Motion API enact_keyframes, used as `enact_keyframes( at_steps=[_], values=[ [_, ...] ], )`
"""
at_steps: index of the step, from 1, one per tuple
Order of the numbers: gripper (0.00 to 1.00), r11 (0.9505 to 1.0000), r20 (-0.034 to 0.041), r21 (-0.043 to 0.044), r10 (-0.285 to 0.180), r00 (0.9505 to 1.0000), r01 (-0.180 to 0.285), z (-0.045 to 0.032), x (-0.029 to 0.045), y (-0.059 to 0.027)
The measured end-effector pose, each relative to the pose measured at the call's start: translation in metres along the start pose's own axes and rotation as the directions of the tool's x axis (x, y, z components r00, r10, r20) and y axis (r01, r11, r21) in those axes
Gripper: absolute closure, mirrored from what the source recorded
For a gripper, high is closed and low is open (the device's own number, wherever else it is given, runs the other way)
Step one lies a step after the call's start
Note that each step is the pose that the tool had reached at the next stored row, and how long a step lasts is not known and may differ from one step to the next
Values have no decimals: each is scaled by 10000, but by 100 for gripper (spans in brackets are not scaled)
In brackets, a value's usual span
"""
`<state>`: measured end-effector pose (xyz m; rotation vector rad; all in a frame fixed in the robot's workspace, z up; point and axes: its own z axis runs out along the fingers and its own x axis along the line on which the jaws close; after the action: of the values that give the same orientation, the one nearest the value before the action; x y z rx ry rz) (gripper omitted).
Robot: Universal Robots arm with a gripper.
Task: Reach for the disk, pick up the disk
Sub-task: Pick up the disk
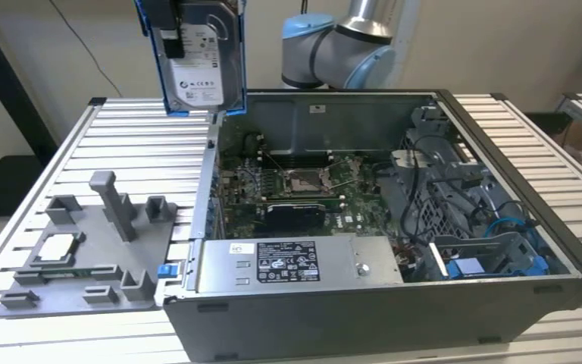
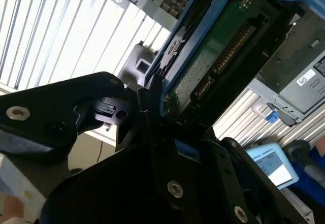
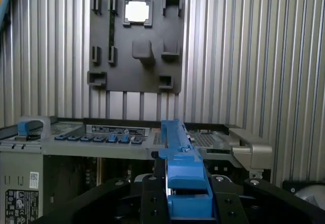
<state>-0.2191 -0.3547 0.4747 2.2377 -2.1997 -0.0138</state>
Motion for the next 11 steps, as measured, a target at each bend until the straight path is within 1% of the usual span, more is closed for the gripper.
enact_keyframes(
  at_steps=[11],
  values=[
    [100, 10000, -1, -1, -1, 10000, 1, 1, 8, -443]
  ],
)
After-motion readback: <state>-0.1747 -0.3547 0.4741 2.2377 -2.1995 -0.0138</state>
